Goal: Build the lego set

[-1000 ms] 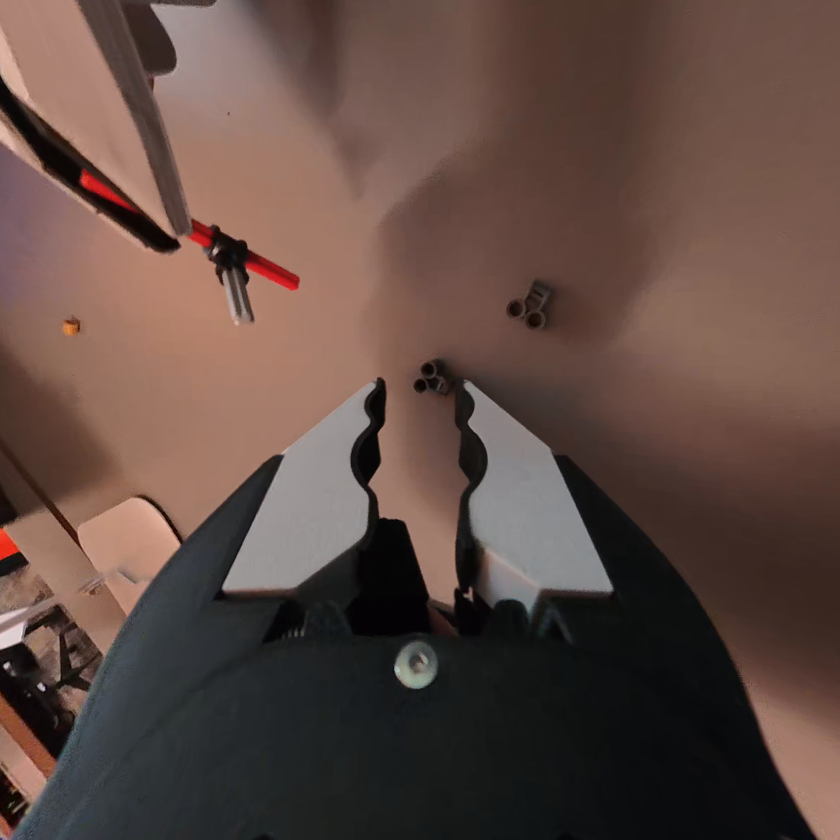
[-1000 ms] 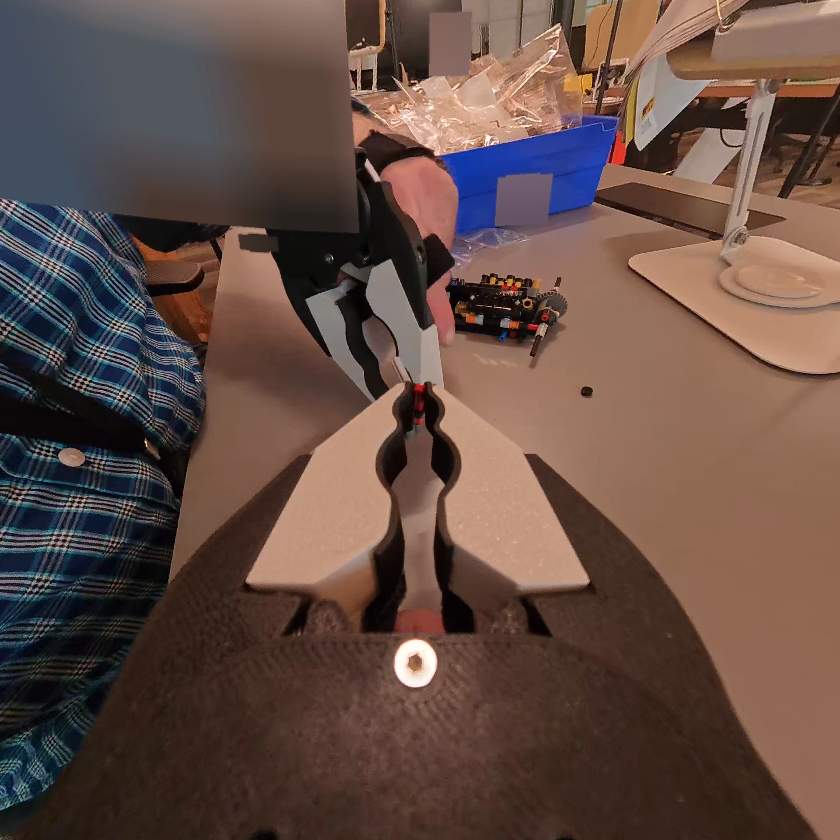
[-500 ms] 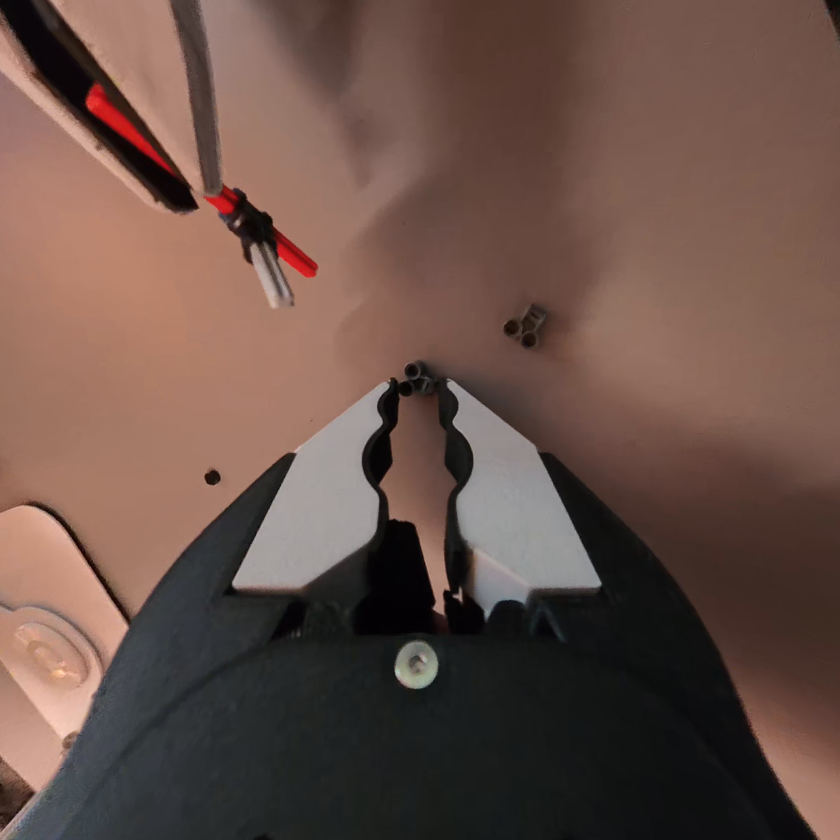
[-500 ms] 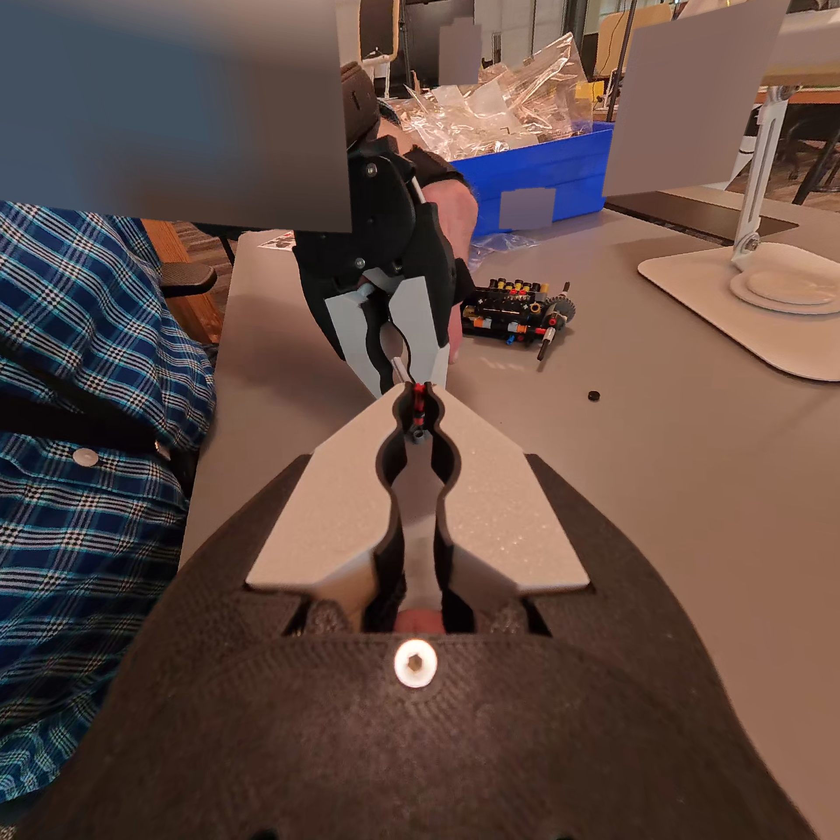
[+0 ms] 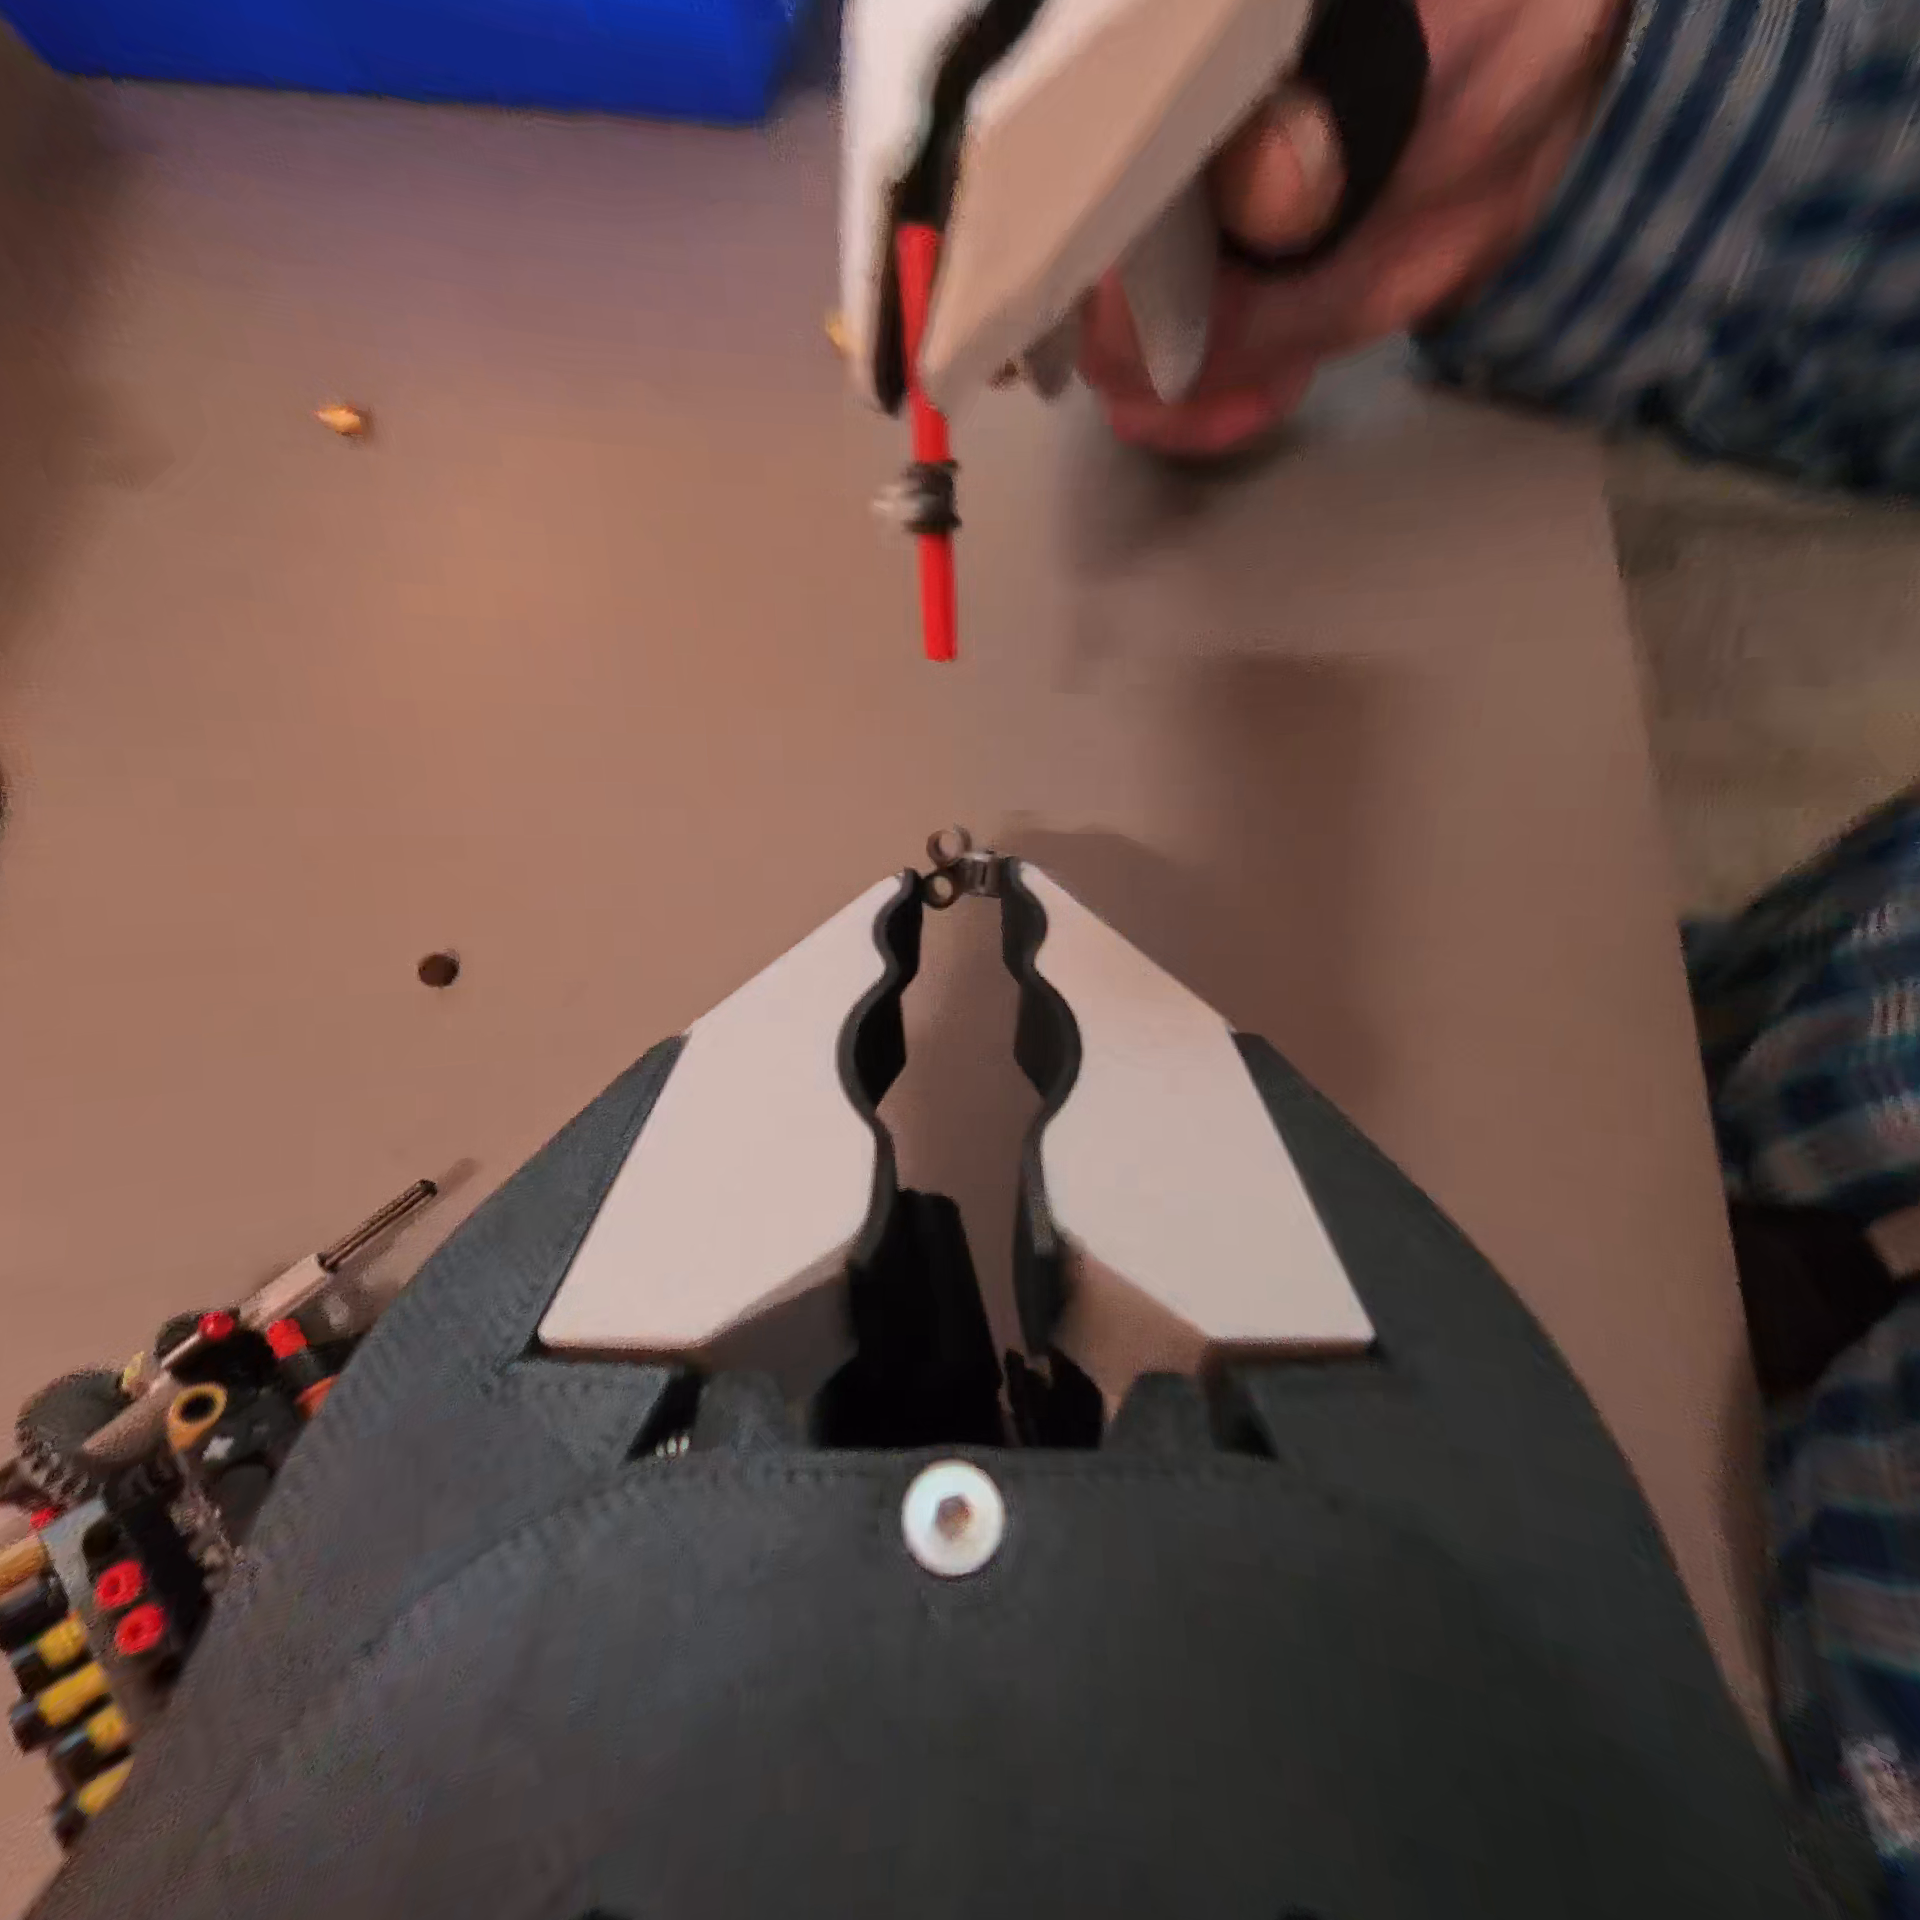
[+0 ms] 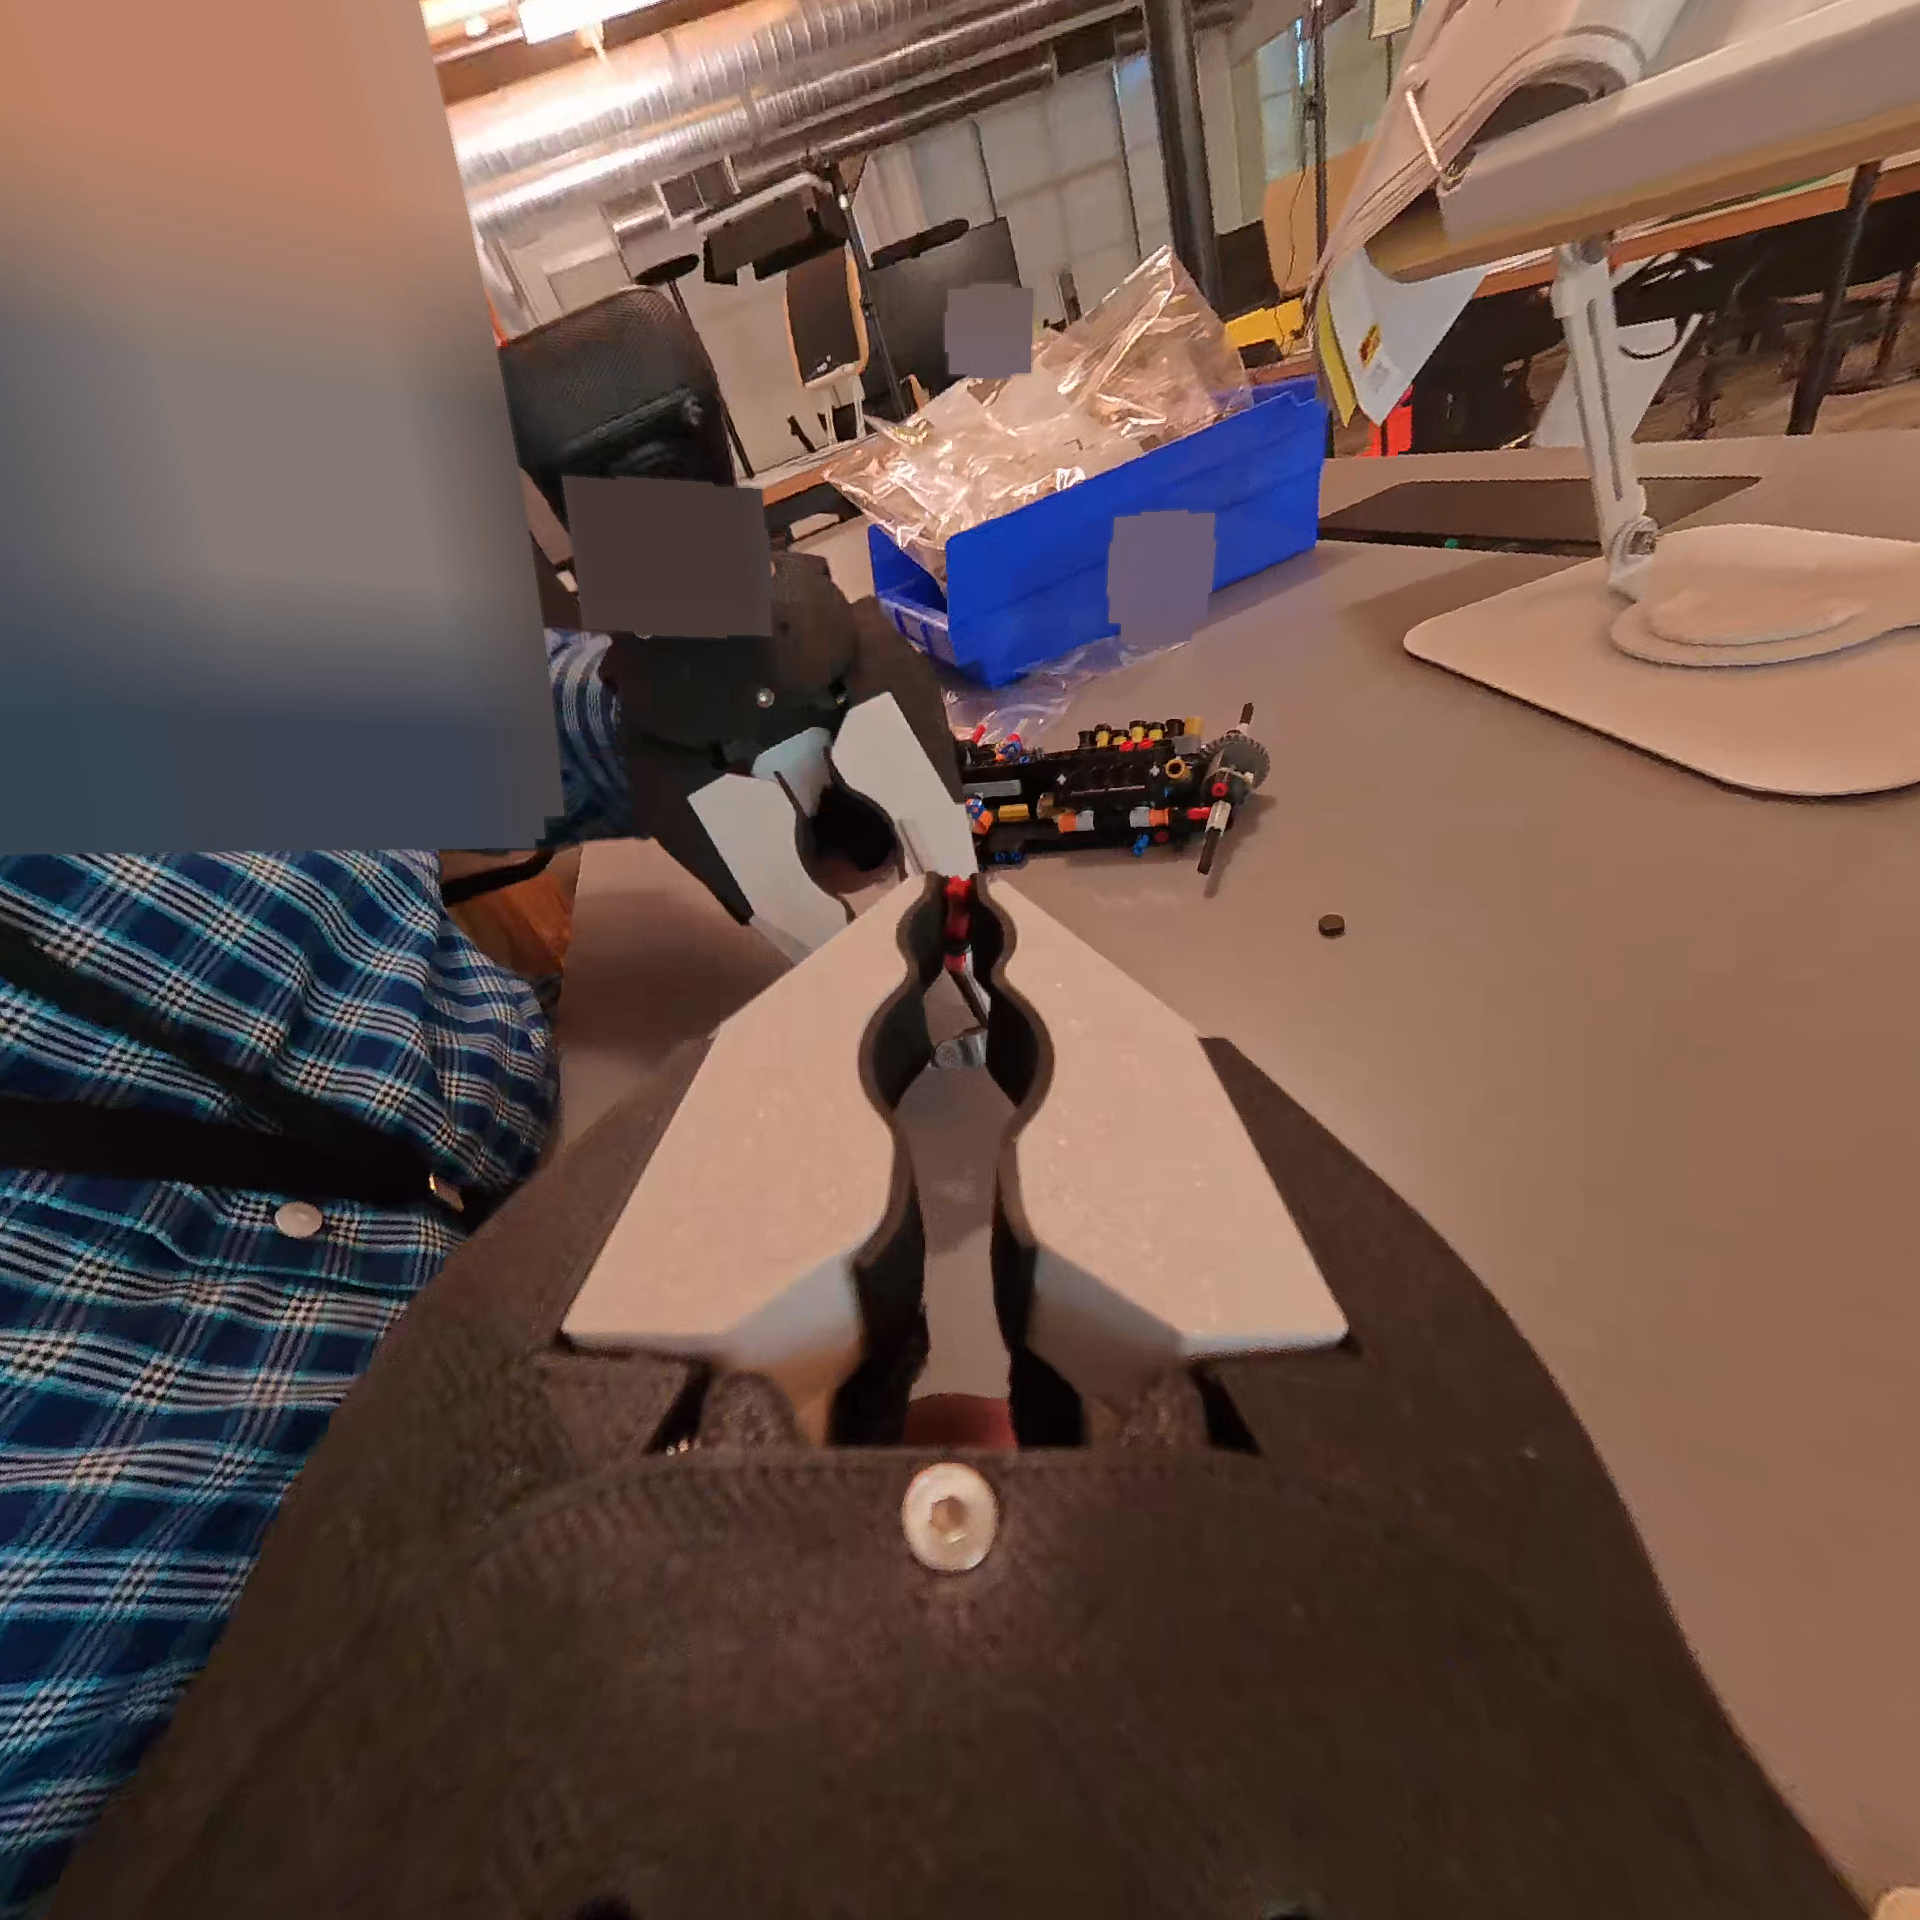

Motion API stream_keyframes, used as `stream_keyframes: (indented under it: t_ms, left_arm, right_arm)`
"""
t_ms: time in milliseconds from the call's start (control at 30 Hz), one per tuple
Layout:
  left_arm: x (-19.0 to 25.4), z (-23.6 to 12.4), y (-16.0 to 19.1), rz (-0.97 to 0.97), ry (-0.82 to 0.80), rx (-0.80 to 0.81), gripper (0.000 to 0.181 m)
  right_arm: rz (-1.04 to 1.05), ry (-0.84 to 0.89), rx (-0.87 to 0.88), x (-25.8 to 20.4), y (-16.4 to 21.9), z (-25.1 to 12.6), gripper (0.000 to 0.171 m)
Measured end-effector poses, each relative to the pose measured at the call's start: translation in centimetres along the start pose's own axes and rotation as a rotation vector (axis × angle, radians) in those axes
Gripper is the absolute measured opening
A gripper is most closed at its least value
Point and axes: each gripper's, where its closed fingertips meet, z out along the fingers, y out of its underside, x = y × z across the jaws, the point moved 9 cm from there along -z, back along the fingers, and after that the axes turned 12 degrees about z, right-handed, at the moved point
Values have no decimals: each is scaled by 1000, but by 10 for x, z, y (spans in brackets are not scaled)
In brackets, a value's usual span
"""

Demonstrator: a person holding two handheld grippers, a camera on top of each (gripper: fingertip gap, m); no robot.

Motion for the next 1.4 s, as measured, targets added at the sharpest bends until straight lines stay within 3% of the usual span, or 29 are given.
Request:
stream_keyframes:
  t_ms: [333, 633, 1400]
  left_arm:
    - [-2, -7, -6, -171, -146, 280, 14]
    - [-7, -16, -9, -241, -109, 456, 14]
    - [-6, -19, -14, -178, -86, 443, 14]
  right_arm:
    - [16, 28, 14, -9, -12, 0, 1]
    - [3, 27, 26, -13, -17, -2, 1]
    - [-38, 33, -12, -19, -20, 3, 1]
